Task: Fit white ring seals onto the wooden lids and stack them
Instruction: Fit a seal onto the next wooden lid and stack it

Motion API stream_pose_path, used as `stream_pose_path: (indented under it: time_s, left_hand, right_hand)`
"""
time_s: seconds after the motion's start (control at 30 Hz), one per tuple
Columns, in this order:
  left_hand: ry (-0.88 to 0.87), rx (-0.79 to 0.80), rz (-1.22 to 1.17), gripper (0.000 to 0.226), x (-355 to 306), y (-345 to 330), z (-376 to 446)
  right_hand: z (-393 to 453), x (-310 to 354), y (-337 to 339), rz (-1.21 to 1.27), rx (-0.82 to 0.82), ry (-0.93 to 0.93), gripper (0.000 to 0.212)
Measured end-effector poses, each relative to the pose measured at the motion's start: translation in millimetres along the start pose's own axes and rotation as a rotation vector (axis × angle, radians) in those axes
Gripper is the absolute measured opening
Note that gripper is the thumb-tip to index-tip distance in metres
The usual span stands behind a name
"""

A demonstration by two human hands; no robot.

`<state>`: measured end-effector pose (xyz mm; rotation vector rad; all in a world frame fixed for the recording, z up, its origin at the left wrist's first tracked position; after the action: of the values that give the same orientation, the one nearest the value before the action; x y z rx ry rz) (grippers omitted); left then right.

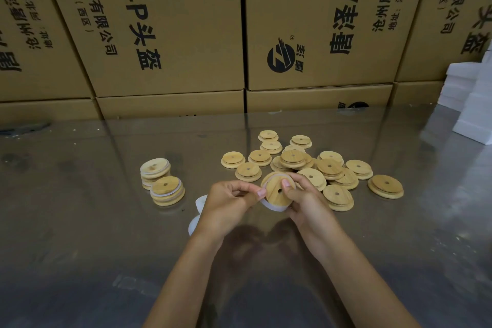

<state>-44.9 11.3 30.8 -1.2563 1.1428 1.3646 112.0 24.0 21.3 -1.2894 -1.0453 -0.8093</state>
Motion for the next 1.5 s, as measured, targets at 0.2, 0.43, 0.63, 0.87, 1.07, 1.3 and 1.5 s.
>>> stream_pose_path:
  time_s: [0.2, 0.43, 0.63, 0.87, 1.07, 1.3, 1.5]
  left_hand:
    - [-0.064, -0.013, 0.029, 0.007, 0, -6, -1]
    - [-0.068, -0.066, 0.07, 0.012, 1, -2, 0]
    - [-0.041, -0.057, 0.095, 0.011, 3, -2, 1]
    - [-0.065, -0.072, 0.115, 0.007, 3, -1, 3]
    - [-0.077, -0.018, 0.167, 0.011, 3, -4, 1]
    - [-0.082, 0.032, 0.209, 0.017, 0, 1, 2]
    - [-0.085, 0.089, 0.267, 0.014, 4, -6, 1]
  right_hand:
    - [0, 0, 0, 0.016, 0.01, -0.015, 0.017]
    - [1, -6, -2, 0.005, 0.009, -0.027, 0.02]
    - [1, -7, -3, 0.014, 0.004, -0.025, 0.019]
    - [0, -6, -3, -0.005, -0.002, -0.053, 0.024]
    - [-3, -4, -6, -0.173, 0.03, -0.009, 0.023]
    - [-1, 1, -1, -0.172, 0.043, 0.013, 0.017]
    - [3, 0, 6, -0.082, 0.037, -0.037, 0.018]
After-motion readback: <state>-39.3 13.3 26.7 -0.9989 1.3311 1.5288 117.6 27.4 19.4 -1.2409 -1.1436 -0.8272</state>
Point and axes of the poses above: each hand's wrist, its own z-axis towards the middle knuckle, its own y-axis out of the back of the hand, x = y × z, the point moved 3 cm from there along z, towards the middle knuckle, and after that the axes turned 2 degrees about -z, right-handed, at the moved point
